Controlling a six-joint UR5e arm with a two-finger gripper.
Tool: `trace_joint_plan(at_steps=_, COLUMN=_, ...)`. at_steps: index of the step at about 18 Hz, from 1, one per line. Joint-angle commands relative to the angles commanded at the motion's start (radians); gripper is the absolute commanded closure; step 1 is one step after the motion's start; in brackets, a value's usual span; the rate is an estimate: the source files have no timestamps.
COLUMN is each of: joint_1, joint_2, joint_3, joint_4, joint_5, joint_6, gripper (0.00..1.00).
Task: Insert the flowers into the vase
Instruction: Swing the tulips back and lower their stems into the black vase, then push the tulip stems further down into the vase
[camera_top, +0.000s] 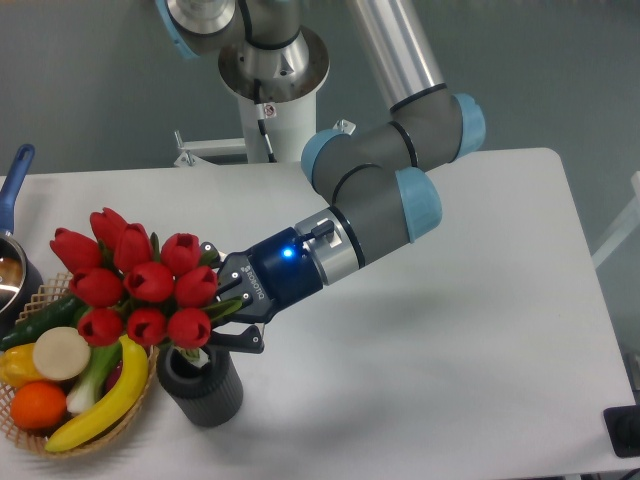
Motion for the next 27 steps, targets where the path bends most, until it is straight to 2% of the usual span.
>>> trace_joint_plan(at_steps=8, joint_1=-0.005, joint_2=-0.006, joint_3=-0.018, joint_4=0.0, joint_5=0.0, joint_6=0.002, gripper=0.82)
trace_joint_plan(at_steps=18, joint_1=-0.012, joint_2=-0.061, joint_3=-0.037, joint_4=0.0, joint_5=0.002, joint_6=0.012, gripper=0.82)
trace_joint_plan(at_steps=22, joint_1=-0.011, joint_2=-0.06, joint_3=-0.057, joint_4=0.0, joint_5=0.002, joint_6=0.017, gripper=0.82)
trace_joint_plan(at_steps=27, joint_1=-0.011, joint_2=-0.066, joint_3=-0.113, joint_4=0.0, joint_5=0.005, joint_6=0.086, gripper=0.82)
